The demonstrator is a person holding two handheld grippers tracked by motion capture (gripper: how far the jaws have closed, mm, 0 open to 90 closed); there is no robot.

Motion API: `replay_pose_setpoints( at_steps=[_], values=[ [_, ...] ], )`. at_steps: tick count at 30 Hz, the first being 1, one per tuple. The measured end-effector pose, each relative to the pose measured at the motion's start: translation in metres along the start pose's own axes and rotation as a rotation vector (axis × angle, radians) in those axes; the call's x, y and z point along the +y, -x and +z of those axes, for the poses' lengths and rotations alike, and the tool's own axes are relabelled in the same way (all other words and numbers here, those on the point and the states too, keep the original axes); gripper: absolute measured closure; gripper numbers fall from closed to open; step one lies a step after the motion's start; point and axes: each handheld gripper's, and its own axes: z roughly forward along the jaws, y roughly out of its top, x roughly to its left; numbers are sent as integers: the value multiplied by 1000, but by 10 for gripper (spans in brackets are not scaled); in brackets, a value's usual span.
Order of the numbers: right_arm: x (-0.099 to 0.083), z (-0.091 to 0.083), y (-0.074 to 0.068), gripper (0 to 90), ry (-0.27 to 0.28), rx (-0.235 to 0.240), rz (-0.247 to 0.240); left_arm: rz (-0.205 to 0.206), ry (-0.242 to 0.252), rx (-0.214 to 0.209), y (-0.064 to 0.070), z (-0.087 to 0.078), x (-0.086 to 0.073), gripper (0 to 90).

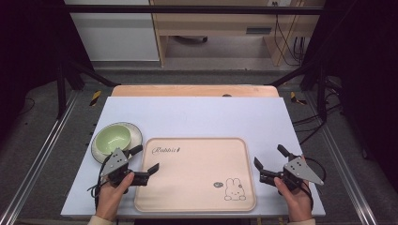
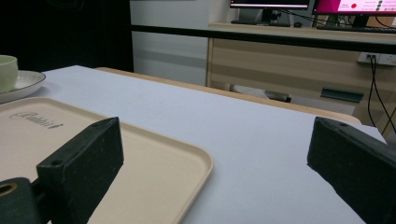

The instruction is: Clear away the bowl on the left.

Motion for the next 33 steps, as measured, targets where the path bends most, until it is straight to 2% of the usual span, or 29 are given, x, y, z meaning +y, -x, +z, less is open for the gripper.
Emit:
replay_pose_setpoints(
  at_steps=[2, 5, 6, 10, 18, 21, 25, 33],
  values=[
    [0, 0, 0, 36, -7, -1, -4, 6, -14, -10, 2, 2, -1, 49],
    [0, 1, -2, 33, -10, 4, -16, 13, -9, -25, 3, 3, 2, 49],
    [0, 1, -3, 33, -13, 6, -20, 26, -14, -29, 4, 4, 3, 48],
    [0, 0, -3, 33, -9, 10, -27, 21, -7, -24, 4, 2, 3, 48],
    [1, -1, -3, 33, -1, 9, -33, 15, 9, -1, -2, -6, 5, 37],
    [1, -1, -3, 33, 2, 12, -32, -2, 23, 19, -6, -11, 8, 37],
    [0, 0, -1, 33, 2, 10, -27, -6, 36, 44, -11, -17, 11, 37],
    [0, -1, -3, 31, 3, 10, -21, 8, 36, 81, -20, -31, 19, 37]
  ],
)
